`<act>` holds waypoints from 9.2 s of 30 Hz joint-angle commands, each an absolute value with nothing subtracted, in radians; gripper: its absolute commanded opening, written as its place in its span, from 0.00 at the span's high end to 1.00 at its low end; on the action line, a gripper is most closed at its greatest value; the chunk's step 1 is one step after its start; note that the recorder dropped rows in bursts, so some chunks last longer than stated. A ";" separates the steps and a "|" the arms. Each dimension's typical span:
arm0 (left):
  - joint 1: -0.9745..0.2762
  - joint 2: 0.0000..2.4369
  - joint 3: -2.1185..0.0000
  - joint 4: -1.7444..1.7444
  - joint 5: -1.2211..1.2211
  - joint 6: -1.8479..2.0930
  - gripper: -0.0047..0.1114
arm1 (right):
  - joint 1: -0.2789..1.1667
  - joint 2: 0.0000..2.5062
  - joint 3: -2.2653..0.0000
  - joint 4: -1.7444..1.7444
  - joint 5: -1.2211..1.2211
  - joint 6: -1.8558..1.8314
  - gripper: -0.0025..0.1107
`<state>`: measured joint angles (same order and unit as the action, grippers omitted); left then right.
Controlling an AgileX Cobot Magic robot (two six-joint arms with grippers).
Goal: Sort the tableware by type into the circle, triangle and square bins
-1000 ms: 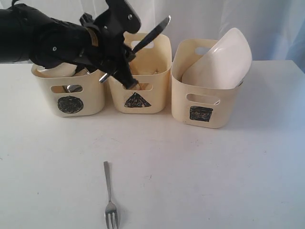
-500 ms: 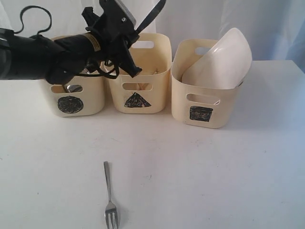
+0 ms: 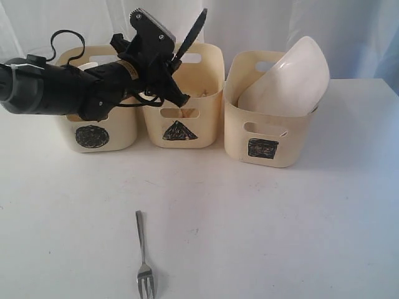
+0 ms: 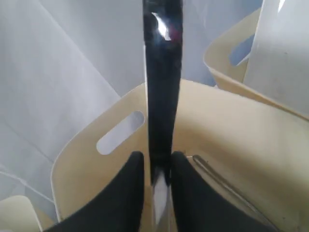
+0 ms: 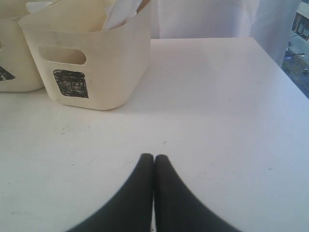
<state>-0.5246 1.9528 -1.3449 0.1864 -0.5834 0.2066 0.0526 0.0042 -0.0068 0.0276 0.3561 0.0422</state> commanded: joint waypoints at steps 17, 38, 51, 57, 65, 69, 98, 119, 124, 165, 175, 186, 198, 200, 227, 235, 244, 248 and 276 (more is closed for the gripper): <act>-0.522 1.649 -1.349 0.174 0.061 0.126 0.96 | 0.048 0.000 0.000 0.030 0.350 0.046 0.98; -0.522 1.577 -1.286 -0.333 1.019 0.490 0.96 | 0.048 0.000 0.000 0.030 0.350 0.046 0.98; -0.522 1.655 -1.286 -0.366 1.044 -0.105 0.65 | 0.048 0.000 0.000 0.030 0.350 0.046 0.98; -0.524 1.737 -1.286 -0.366 1.068 -0.160 0.65 | 0.048 0.000 0.000 0.030 0.350 0.046 0.98; -0.546 1.790 -1.200 -0.362 0.864 -0.269 0.64 | 0.048 0.000 0.000 0.030 0.350 0.046 0.98; -0.581 1.792 -1.183 -0.362 0.823 -0.273 0.55 | 0.048 0.000 0.000 0.030 0.350 0.046 0.98; -0.700 1.874 -1.181 -0.213 0.760 -0.576 0.51 | 0.048 0.000 0.000 0.030 0.350 0.048 0.98; -0.710 1.907 -1.177 -0.160 0.760 -0.633 0.57 | 0.048 0.000 0.000 0.030 0.350 0.048 0.98; -0.710 1.937 -1.174 -0.166 0.773 -0.633 0.57 | 0.048 0.000 0.000 0.030 0.350 0.048 0.98; -0.710 1.733 -1.177 -0.081 0.684 -0.467 0.96 | 0.048 0.000 0.000 0.030 0.350 0.048 0.98; -0.710 1.602 -1.177 0.000 0.530 -0.437 0.96 | 0.048 0.000 0.000 0.030 0.350 0.048 0.98; -0.710 1.535 -1.177 0.278 0.253 -0.408 0.96 | 0.048 0.000 0.000 0.030 0.350 0.048 0.98; -0.542 1.573 -1.177 0.453 -0.165 -0.448 0.96 | 0.048 0.000 0.000 0.030 0.350 0.048 0.98; -0.515 1.584 -1.177 0.450 -0.270 -0.448 0.96 | 0.048 0.000 0.000 0.030 0.350 0.048 0.98; -0.431 1.925 -1.430 0.437 -0.371 -0.586 0.94 | 0.048 0.000 0.000 0.030 0.350 0.048 0.98; -0.431 1.925 -1.445 0.582 -0.317 -0.710 0.47 | 0.048 0.000 0.000 0.030 0.350 0.048 0.98; -0.432 1.760 -1.443 0.582 0.230 -0.672 0.96 | 0.048 0.000 0.000 0.030 0.350 0.048 0.98; -0.432 1.654 -1.376 0.553 0.328 -0.633 0.96 | 0.048 0.000 0.000 0.030 0.350 0.048 0.98; -0.549 0.798 -0.689 0.351 0.601 -0.444 0.96 | 0.048 0.000 0.000 0.030 0.350 0.048 0.98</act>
